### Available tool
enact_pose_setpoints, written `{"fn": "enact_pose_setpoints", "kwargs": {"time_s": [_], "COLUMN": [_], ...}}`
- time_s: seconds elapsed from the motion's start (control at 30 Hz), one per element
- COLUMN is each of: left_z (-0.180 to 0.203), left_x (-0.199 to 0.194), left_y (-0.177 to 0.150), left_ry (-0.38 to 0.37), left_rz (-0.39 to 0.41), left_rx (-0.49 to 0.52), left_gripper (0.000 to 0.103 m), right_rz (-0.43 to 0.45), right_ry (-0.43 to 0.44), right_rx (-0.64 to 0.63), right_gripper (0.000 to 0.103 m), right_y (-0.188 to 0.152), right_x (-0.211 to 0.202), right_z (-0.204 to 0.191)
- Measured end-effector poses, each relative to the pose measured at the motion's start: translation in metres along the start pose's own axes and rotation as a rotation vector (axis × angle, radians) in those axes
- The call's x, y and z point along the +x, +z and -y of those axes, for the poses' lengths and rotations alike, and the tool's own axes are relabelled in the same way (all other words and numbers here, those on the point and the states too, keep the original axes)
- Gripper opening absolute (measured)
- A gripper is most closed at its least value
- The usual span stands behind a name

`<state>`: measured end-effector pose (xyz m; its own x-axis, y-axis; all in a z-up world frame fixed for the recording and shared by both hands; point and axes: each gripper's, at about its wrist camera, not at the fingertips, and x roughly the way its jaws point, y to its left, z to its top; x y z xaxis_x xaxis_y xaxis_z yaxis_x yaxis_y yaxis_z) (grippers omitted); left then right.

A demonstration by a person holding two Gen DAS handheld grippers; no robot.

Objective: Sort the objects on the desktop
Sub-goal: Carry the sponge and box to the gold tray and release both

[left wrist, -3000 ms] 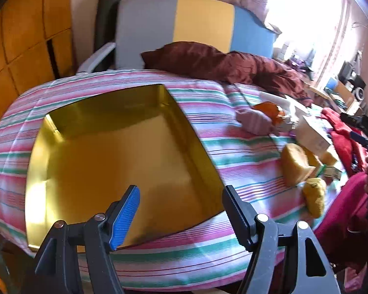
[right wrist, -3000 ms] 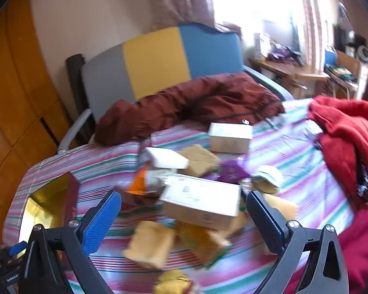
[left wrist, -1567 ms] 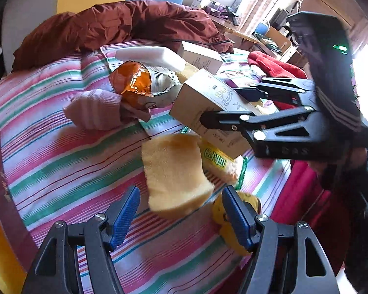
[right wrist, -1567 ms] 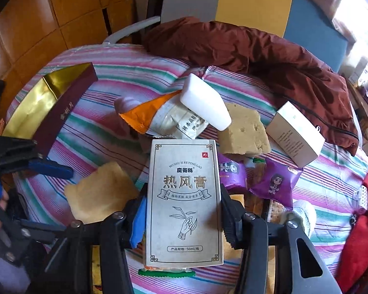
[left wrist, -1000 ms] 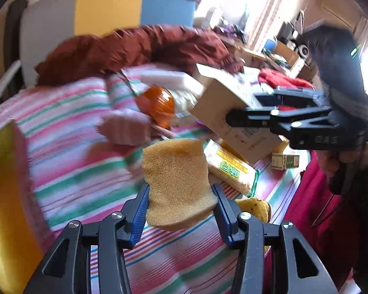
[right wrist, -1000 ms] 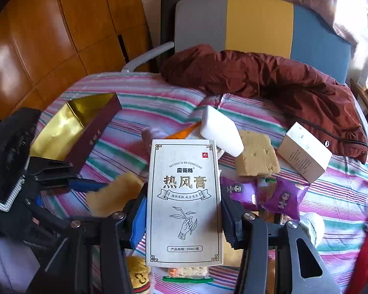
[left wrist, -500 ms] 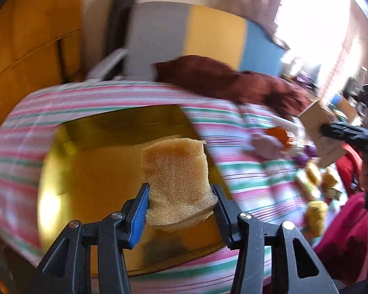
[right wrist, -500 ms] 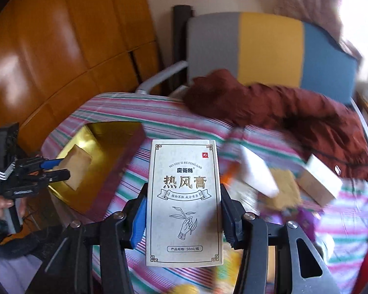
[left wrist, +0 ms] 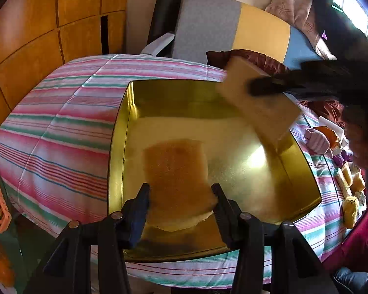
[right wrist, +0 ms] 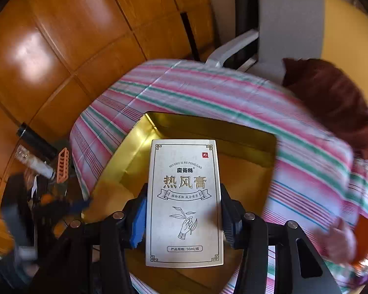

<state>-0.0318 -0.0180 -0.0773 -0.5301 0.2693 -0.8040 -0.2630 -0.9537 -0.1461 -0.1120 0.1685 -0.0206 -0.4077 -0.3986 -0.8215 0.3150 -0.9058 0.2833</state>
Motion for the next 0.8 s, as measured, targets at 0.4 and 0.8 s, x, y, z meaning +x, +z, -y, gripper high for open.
{"fn": "enact_pose_setpoints", "kwargs": {"time_s": [0.4, 0.8], "left_z": [-0.016, -0.032], "left_x": [0.015, 0.010], "left_y": [-0.006, -0.002], "left_ry": [0.011, 0.014], "left_rz": [-0.014, 0.000], "left_rx": [-0.040, -0.088], "left_gripper": [0.050, 0.050], "right_rz": [-0.104, -0.112], "right_ry": [-0.069, 0.027], "right_rx": [0.136, 0.213], "right_gripper": [0.051, 0.059], "right_y": [0.048, 0.055], "right_x": [0.100, 0.118], "right_z": [-0.024, -0.036]}}
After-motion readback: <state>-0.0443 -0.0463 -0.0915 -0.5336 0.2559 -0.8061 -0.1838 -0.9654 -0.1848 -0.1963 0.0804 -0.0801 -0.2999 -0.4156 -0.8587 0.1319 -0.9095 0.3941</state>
